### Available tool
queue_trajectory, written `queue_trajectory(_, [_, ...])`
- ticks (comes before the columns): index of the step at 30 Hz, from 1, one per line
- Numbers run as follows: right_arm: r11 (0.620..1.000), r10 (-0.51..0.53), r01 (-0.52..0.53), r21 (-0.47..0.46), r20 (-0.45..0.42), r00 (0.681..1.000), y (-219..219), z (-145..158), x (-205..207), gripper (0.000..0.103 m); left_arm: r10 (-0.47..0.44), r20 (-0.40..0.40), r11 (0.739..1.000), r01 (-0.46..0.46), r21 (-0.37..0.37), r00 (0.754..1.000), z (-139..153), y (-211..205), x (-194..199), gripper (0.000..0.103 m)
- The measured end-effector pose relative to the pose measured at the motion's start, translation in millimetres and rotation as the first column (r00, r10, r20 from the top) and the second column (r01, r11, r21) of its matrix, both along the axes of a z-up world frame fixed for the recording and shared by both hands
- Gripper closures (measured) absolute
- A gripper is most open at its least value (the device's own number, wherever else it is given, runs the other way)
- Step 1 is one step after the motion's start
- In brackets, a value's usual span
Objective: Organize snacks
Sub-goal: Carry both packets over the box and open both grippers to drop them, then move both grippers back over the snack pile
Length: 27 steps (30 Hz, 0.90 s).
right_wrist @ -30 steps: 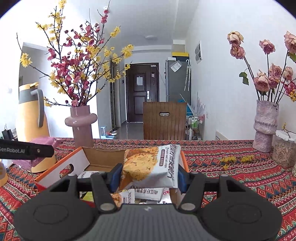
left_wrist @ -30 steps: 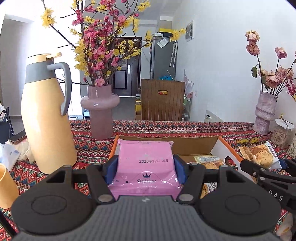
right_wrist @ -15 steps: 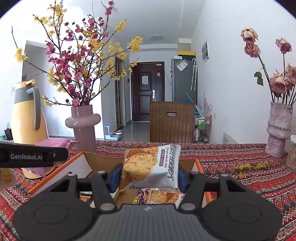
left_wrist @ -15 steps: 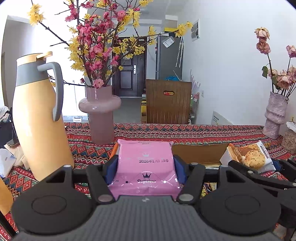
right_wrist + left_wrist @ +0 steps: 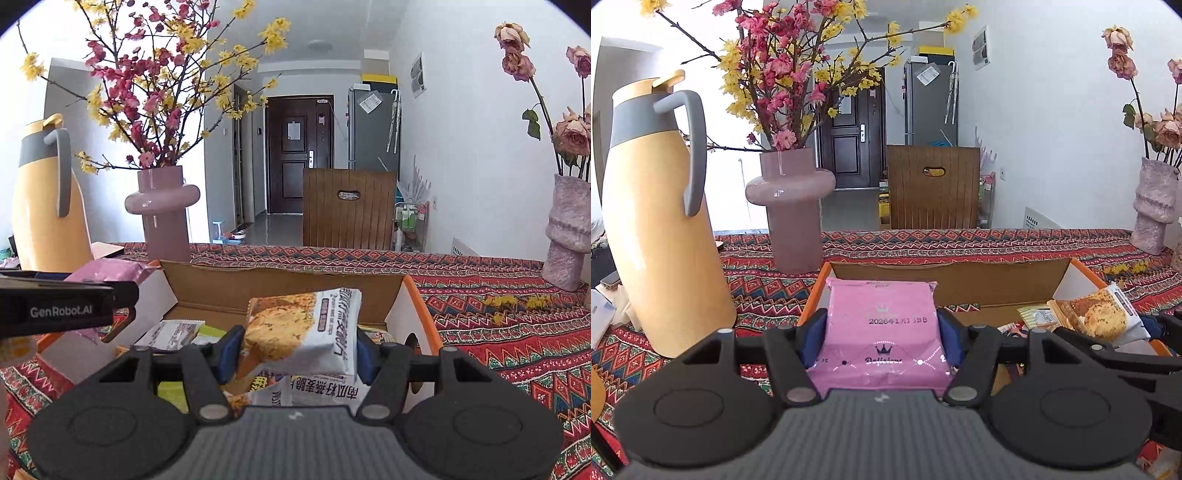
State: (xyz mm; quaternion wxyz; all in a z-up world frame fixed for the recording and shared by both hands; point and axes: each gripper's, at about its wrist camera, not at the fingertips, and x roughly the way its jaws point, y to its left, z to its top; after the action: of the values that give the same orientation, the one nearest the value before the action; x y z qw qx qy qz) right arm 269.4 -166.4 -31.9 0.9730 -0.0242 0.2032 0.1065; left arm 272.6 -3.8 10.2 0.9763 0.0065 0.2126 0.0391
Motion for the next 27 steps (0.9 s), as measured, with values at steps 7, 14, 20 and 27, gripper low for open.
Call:
queue_trajectory(7, [0.998, -0.064, 0.064, 0.028, -0.002, 0.998, -10, 2, -3, 0.0, 0.028, 0.07, 0.998, -0.024, -0.063, 0.997, 7, 12, -14, 0.0])
queue_trajectory(14, [0.997, -0.059, 0.059, 0.048, -0.003, 0.998, -15, 3, -7, 0.0, 0.025, 0.07, 0.997, -0.02, -0.076, 0.997, 10, 12, -18, 0.0])
queue_trajectory(20, [0.996, -0.061, 0.061, 0.059, 0.009, 0.998, -16, 7, -9, 0.0, 0.034, 0.069, 0.995, -0.028, -0.093, 0.997, 14, 14, -23, 0.0])
queue_trajectory(27, [0.996, -0.053, 0.048, 0.08, 0.06, 0.997, -20, 27, -23, 0.0, 0.046, 0.086, 0.995, -0.038, -0.095, 0.995, 33, 10, -39, 0.0])
